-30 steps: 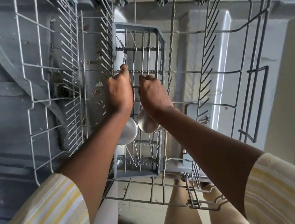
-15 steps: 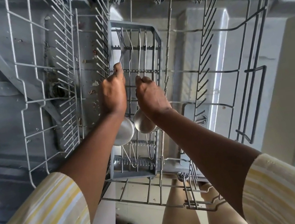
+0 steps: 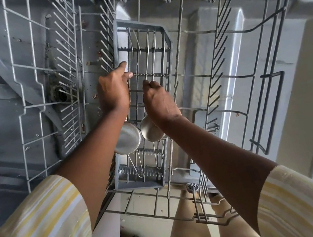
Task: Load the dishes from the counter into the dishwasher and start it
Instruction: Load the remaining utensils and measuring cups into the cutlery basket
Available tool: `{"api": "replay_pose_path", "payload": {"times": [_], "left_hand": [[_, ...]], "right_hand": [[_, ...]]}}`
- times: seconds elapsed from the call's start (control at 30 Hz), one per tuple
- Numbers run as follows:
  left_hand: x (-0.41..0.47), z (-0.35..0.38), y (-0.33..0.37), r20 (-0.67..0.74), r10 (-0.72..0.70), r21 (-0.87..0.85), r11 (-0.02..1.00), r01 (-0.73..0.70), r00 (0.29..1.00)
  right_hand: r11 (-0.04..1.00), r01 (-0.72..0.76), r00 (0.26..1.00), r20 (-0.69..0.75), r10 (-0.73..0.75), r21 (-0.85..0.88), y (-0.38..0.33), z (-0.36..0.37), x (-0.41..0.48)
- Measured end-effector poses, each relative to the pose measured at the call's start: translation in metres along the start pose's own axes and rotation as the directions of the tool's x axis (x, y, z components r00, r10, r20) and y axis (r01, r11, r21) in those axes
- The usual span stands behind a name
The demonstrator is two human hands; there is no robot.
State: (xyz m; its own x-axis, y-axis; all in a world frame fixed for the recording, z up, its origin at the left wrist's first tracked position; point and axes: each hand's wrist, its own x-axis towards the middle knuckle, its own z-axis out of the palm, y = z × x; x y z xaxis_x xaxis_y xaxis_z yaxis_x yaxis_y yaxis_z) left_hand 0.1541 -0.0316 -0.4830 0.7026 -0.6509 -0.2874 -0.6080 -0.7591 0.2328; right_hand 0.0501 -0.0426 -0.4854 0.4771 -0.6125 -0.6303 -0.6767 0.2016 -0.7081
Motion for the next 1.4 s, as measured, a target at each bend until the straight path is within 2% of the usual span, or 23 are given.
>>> {"api": "replay_pose_path", "payload": {"times": [0.1,0.27,0.37,0.53,0.6,0.77,0.9,1.07,1.2,1.27,1.33,1.4], "left_hand": [[0.004,-0.002,0.002,0.005,0.039,0.02,0.999,-0.039,0.999],[0.011,-0.004,0.009,0.201,-0.037,0.083,0.996,0.021,0.979],[0.011,-0.009,0.015,0.248,-0.039,0.123,0.992,0.009,0.968],[0.0,-0.012,0.009,0.334,-0.065,0.093,0.995,0.035,0.94],[0.001,-0.013,0.01,0.326,-0.106,0.088,0.993,0.081,0.939],[0.005,-0.013,0.01,0.252,-0.067,0.067,0.996,0.052,0.965],[0.006,-0.012,0.014,0.219,-0.139,0.064,0.99,0.128,0.966],[-0.005,-0.011,-0.002,0.122,-0.035,0.053,0.998,0.029,0.992],[-0.017,-0.009,-0.002,0.085,-0.119,0.073,0.991,0.113,0.989],[-0.017,-0.005,0.0,0.111,-0.213,0.054,0.977,0.208,0.971],[-0.013,0.0,-0.004,0.123,-0.361,-0.041,0.929,0.368,0.925],[-0.012,0.001,-0.008,0.116,-0.418,-0.09,0.899,0.429,0.901]], "right_hand": [[1.0,0.004,1.0,0.002,-0.004,-0.006,0.001,0.0,-0.001],[1.0,-0.022,0.999,-0.027,0.022,0.004,0.0,0.002,0.0],[1.0,-0.009,0.999,-0.033,0.008,-0.014,0.002,0.003,0.001],[0.999,0.012,1.0,-0.001,-0.012,-0.048,0.003,0.005,0.003],[0.999,0.0,1.0,0.004,0.001,-0.041,0.004,0.006,0.005],[0.995,-0.05,0.998,-0.036,0.053,0.084,0.005,0.008,0.002],[0.996,-0.047,0.998,-0.037,0.05,0.081,0.006,0.01,0.003],[0.992,-0.063,0.997,-0.047,0.068,0.106,0.003,0.009,0.0],[0.987,-0.051,0.994,-0.083,0.064,0.15,0.002,0.007,-0.004],[0.987,-0.044,0.991,-0.116,0.062,0.152,0.002,0.007,-0.005],[0.985,-0.039,0.987,-0.151,0.064,0.165,0.002,0.006,-0.007],[0.986,-0.028,0.985,-0.163,0.056,0.165,0.001,0.005,-0.008]]}}
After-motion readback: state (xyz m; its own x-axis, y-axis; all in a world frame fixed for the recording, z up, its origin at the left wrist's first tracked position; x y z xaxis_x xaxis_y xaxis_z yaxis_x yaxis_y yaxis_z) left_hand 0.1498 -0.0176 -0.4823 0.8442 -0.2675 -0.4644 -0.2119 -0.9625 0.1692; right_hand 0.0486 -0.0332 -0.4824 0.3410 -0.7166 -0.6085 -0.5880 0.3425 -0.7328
